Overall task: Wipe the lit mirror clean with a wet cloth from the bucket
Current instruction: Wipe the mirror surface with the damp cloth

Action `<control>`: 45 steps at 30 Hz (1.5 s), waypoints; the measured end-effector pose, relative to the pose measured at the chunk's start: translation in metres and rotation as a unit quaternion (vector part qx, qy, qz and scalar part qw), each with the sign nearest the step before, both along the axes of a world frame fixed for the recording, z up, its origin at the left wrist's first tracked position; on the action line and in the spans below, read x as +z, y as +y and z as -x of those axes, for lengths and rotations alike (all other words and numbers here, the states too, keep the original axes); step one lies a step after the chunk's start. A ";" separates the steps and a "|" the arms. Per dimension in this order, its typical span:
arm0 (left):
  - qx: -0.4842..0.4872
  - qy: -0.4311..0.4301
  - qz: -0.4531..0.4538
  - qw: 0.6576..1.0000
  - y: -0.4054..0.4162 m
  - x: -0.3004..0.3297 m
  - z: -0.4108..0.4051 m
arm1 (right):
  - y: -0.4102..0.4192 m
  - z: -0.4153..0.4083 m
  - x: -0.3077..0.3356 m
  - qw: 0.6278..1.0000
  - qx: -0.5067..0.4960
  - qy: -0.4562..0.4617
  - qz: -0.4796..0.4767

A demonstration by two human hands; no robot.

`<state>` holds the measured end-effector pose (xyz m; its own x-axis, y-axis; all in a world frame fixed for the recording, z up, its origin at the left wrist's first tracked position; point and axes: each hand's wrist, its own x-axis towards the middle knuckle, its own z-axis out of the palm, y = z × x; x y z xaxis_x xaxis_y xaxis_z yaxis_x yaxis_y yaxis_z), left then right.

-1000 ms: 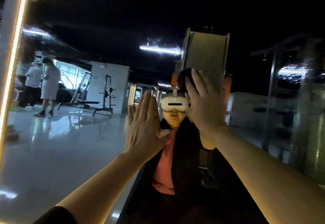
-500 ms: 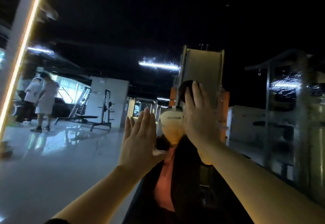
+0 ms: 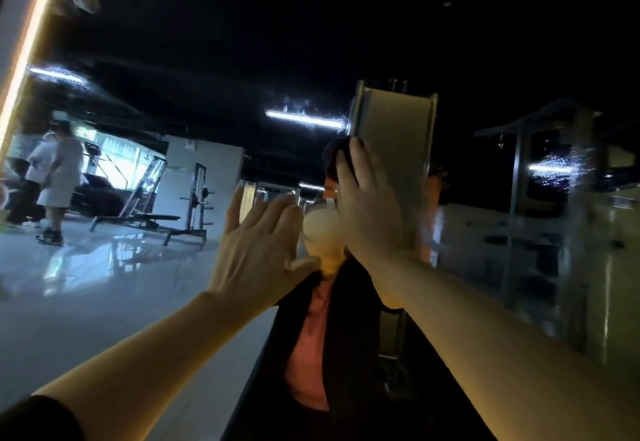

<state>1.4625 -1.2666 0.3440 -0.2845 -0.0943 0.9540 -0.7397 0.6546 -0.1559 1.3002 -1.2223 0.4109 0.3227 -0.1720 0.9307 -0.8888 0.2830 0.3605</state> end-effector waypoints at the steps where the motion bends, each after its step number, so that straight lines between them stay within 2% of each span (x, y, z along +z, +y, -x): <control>1: 0.003 0.013 0.000 1.000 0.001 0.007 0.001 | 0.000 0.004 -0.004 0.998 -0.009 0.054 -0.034; 2: 0.005 0.021 -0.003 1.000 0.002 0.013 0.004 | 0.003 0.011 -0.005 0.995 -0.014 0.082 -0.047; 3: 0.003 0.025 -0.010 1.000 0.002 0.019 0.006 | 0.007 0.018 -0.001 0.997 -0.008 0.070 -0.040; 6: 0.005 0.012 -0.056 0.998 0.004 0.037 0.011 | 0.019 0.022 0.032 0.991 0.051 -0.102 0.068; 8: 0.014 0.010 -0.079 0.997 0.000 0.042 0.014 | 0.009 0.009 0.063 0.984 0.057 -0.147 0.087; 12: 0.025 0.023 -0.085 0.996 -0.007 0.035 0.019 | -0.023 -0.019 0.082 0.995 0.086 -0.025 0.040; 15: 0.009 0.054 -0.090 0.994 -0.006 0.028 0.021 | -0.019 -0.019 0.025 0.988 0.068 0.113 -0.079; 17: -0.005 0.063 -0.088 0.994 -0.003 0.022 0.025 | -0.003 0.002 -0.003 0.975 0.044 0.167 -0.138; 19: -0.006 0.040 -0.070 0.997 0.002 0.020 0.032 | 0.013 0.033 0.009 0.987 0.014 0.137 -0.079; 22: -0.017 -0.010 -0.044 0.999 0.010 0.019 0.050 | 0.041 0.067 0.035 0.998 -0.011 -0.042 0.033; 23: -0.021 -0.030 -0.037 0.999 0.014 0.017 0.056 | 0.047 0.069 0.030 0.997 -0.002 -0.070 0.044; 25: -0.036 -0.057 -0.035 0.997 0.022 0.011 0.067 | 0.049 0.070 -0.005 0.999 0.007 -0.023 0.020; 27: -0.052 -0.058 -0.033 0.996 0.027 0.004 0.075 | 0.055 0.074 -0.052 0.993 0.002 0.090 -0.077; 29: -0.044 -0.069 -0.026 0.996 0.031 0.000 0.080 | 0.067 0.096 -0.062 0.980 -0.006 0.137 -0.145; 30: -0.037 -0.078 -0.020 0.996 0.032 -0.001 0.083 | 0.074 0.108 -0.051 0.985 -0.004 0.116 -0.128; 32: -0.026 -0.098 -0.009 0.995 0.032 -0.003 0.088 | 0.086 0.130 -0.015 0.999 -0.007 0.002 -0.036; 34: -0.015 -0.111 -0.003 0.994 0.031 -0.006 0.092 | 0.094 0.139 0.014 0.996 0.002 -0.086 0.028; 36: -0.002 -0.105 -0.006 0.994 0.031 -0.011 0.094 | 0.087 0.136 0.004 0.998 0.014 -0.054 0.026; 38: -0.004 -0.091 -0.013 0.996 0.032 -0.016 0.095 | 0.076 0.131 -0.048 0.997 0.016 0.066 -0.033; 41: -0.015 -0.095 -0.017 0.995 0.035 -0.025 0.096 | 0.086 0.137 -0.122 0.966 -0.006 0.210 -0.149; 43: -0.020 -0.107 -0.014 0.994 0.036 -0.034 0.093 | 0.097 0.153 -0.112 0.963 -0.018 0.209 -0.171; 45: -0.021 -0.107 -0.021 0.994 0.039 -0.045 0.089 | 0.104 0.164 -0.069 0.986 -0.019 0.118 -0.117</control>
<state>1.3733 -1.2278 0.2988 -0.4850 -0.1168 0.8667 -0.6643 0.6937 -0.2783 1.1358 -1.1188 0.3418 0.5152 -0.3887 0.7639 -0.7626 0.1990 0.6155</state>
